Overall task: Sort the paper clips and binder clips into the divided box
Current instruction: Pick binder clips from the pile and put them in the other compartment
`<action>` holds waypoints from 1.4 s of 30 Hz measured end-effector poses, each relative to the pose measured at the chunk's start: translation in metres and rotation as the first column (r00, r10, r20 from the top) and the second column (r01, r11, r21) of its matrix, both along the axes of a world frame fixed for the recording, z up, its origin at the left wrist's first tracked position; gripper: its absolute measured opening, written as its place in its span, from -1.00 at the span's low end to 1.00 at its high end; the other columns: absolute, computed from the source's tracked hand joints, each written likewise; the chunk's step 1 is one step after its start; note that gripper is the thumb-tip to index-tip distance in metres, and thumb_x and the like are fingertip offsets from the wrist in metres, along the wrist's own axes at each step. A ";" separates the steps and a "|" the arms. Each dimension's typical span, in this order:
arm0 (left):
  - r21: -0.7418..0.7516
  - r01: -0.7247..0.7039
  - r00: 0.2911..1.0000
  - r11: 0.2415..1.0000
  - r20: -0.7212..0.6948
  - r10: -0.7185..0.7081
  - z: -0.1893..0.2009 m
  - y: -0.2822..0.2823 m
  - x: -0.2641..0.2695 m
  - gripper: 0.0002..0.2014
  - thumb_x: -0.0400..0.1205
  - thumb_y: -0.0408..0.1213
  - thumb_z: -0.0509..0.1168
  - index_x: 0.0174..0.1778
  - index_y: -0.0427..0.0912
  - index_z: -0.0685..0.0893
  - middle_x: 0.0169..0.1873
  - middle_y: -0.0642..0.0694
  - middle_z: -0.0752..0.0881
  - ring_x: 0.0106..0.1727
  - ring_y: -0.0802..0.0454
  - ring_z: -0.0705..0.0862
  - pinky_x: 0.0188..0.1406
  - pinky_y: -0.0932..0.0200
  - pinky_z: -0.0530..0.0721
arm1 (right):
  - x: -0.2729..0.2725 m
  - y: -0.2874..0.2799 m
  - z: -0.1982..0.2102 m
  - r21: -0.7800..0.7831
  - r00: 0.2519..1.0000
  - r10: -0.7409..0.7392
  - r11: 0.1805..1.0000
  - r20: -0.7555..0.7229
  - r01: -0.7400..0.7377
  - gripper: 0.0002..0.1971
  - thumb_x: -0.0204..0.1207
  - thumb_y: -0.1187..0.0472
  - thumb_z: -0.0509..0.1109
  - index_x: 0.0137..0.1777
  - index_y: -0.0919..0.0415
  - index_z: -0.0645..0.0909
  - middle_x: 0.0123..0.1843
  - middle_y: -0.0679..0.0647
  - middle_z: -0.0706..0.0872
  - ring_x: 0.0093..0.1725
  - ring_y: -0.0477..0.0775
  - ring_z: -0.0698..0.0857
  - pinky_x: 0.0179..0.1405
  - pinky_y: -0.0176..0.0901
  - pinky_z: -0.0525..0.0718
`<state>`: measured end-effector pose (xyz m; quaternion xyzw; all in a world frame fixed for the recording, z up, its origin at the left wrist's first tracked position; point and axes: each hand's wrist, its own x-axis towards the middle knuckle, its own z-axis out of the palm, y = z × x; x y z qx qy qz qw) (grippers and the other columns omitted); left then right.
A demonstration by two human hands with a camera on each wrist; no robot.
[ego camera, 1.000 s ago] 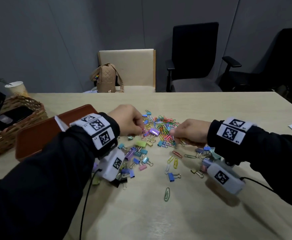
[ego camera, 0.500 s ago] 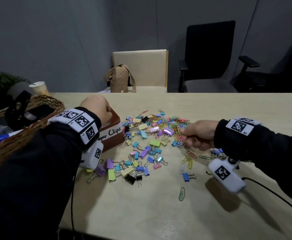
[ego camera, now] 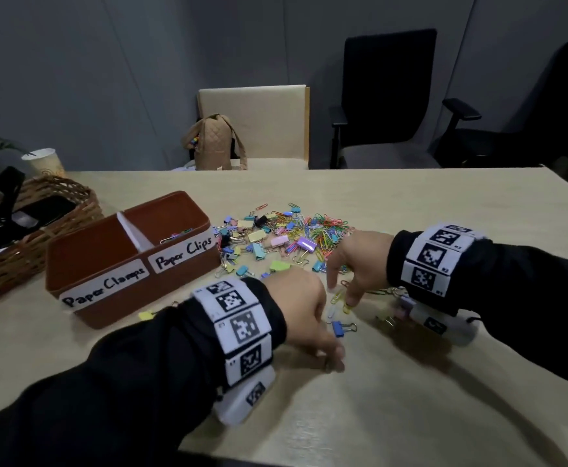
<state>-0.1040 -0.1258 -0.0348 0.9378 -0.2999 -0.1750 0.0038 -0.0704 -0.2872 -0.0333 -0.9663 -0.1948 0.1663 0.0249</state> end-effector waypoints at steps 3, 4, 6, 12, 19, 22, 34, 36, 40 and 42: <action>0.048 0.051 0.998 0.998 -0.038 -0.049 -0.007 -0.008 -0.007 -0.47 0.18 0.30 0.54 -0.26 -0.11 0.74 -0.30 -0.03 0.75 -0.24 0.03 0.71 -0.24 0.03 0.77 | -0.003 0.003 -0.001 -0.059 1.000 0.012 0.998 0.000 -0.012 -0.59 0.24 -0.01 0.65 0.11 -0.07 0.71 -0.03 -0.08 0.65 0.06 0.01 0.62 -0.08 -0.19 0.53; 0.048 0.074 0.997 0.996 -0.036 -0.072 -0.007 -0.010 -0.007 -0.51 0.22 0.23 0.56 -0.23 -0.13 0.76 -0.27 -0.05 0.77 -0.22 0.02 0.72 -0.21 0.01 0.77 | -0.004 0.004 -0.001 -0.072 1.000 0.015 0.997 0.000 -0.015 -0.61 0.26 0.00 0.64 0.09 -0.03 0.71 -0.04 -0.06 0.66 0.03 0.03 0.63 -0.10 -0.18 0.54; 0.036 0.126 0.992 0.991 -0.023 -0.125 -0.007 -0.013 -0.006 -0.64 0.32 0.04 0.56 -0.19 -0.19 0.79 -0.22 -0.09 0.79 -0.18 -0.02 0.74 -0.14 0.01 0.76 | -0.006 0.005 -0.001 -0.090 0.999 0.031 0.995 -0.013 -0.032 -0.75 0.33 0.08 0.60 -0.01 0.07 0.71 -0.12 -0.04 0.67 -0.09 0.03 0.60 -0.17 -0.17 0.56; 0.045 0.151 0.988 0.987 0.011 -0.152 -0.012 -0.009 0.005 -0.82 0.54 -0.22 0.33 -0.15 -0.22 0.79 -0.16 -0.13 0.79 -0.12 -0.10 0.72 -0.10 0.08 0.73 | -0.009 0.012 -0.009 -0.279 0.995 0.085 0.956 -0.050 -0.096 -0.89 0.52 0.21 0.37 -0.13 0.23 0.68 -0.20 0.09 0.72 -0.29 0.06 0.52 -0.35 -0.19 0.50; -0.192 0.048 0.997 0.980 0.070 -0.035 -0.005 0.000 0.019 -0.81 0.53 -0.23 0.31 0.04 0.01 0.71 -0.37 0.15 0.54 -0.17 0.07 0.51 -0.15 0.24 0.48 | -0.015 0.016 -0.008 -0.360 0.996 0.027 0.931 -0.088 -0.057 -0.81 0.52 0.11 0.28 -0.27 0.18 0.53 -0.35 0.05 0.52 -0.33 0.10 0.51 -0.36 -0.17 0.52; -0.161 0.038 0.994 0.986 0.103 -0.022 -0.004 -0.012 0.022 -0.83 0.54 -0.32 0.27 -0.12 -0.12 0.79 -0.25 -0.04 0.74 -0.12 -0.05 0.65 -0.11 0.15 0.62 | -0.008 0.008 0.012 -0.181 0.993 -0.106 0.979 -0.049 0.095 -0.76 0.65 0.14 0.14 -0.05 0.27 0.56 -0.12 0.17 0.58 -0.07 0.20 0.56 -0.06 -0.11 0.54; 0.151 -0.033 0.987 0.988 0.158 0.009 -0.001 -0.050 0.024 -0.66 0.55 -0.25 0.41 -0.42 -0.20 0.40 -0.48 -0.07 0.44 -0.51 0.09 0.40 -0.63 0.26 0.36 | 0.015 -0.021 0.049 0.775 0.818 -0.436 0.336 -0.375 0.535 -0.73 0.63 0.27 0.07 -0.34 0.12 0.28 -0.51 0.07 0.30 -0.66 -0.05 0.17 -0.66 -0.44 0.12; 0.137 -0.043 0.986 0.990 0.166 0.020 -0.003 -0.049 0.022 -0.65 0.55 -0.24 0.40 -0.43 -0.19 0.38 -0.46 -0.08 0.43 -0.50 0.08 0.40 -0.63 0.24 0.35 | 0.018 -0.018 0.048 0.774 0.786 -0.351 0.214 -0.509 0.596 -0.75 0.65 0.28 0.02 -0.29 0.12 0.29 -0.49 0.06 0.33 -0.69 -0.11 0.18 -0.73 -0.47 0.12; 0.097 -0.083 0.991 0.992 0.117 0.071 -0.007 -0.045 0.023 -0.69 0.48 -0.24 0.45 -0.41 -0.15 0.42 -0.43 -0.09 0.48 -0.45 0.03 0.47 -0.48 0.18 0.47 | 0.028 -0.019 0.050 0.706 0.700 -0.226 0.066 -0.677 0.705 -0.75 0.69 0.32 -0.03 -0.22 0.17 0.34 -0.43 0.10 0.49 -0.69 -0.15 0.26 -0.80 -0.44 0.18; 0.098 -0.089 0.994 0.991 0.071 0.082 -0.006 -0.044 0.025 -0.69 0.45 -0.22 0.48 -0.41 -0.15 0.44 -0.43 -0.09 0.51 -0.43 0.01 0.51 -0.48 0.19 0.50 | 0.032 -0.019 0.050 0.681 0.676 -0.221 0.061 -0.704 0.729 -0.74 0.71 0.31 -0.03 -0.21 0.18 0.36 -0.42 0.10 0.49 -0.69 -0.15 0.28 -0.80 -0.43 0.20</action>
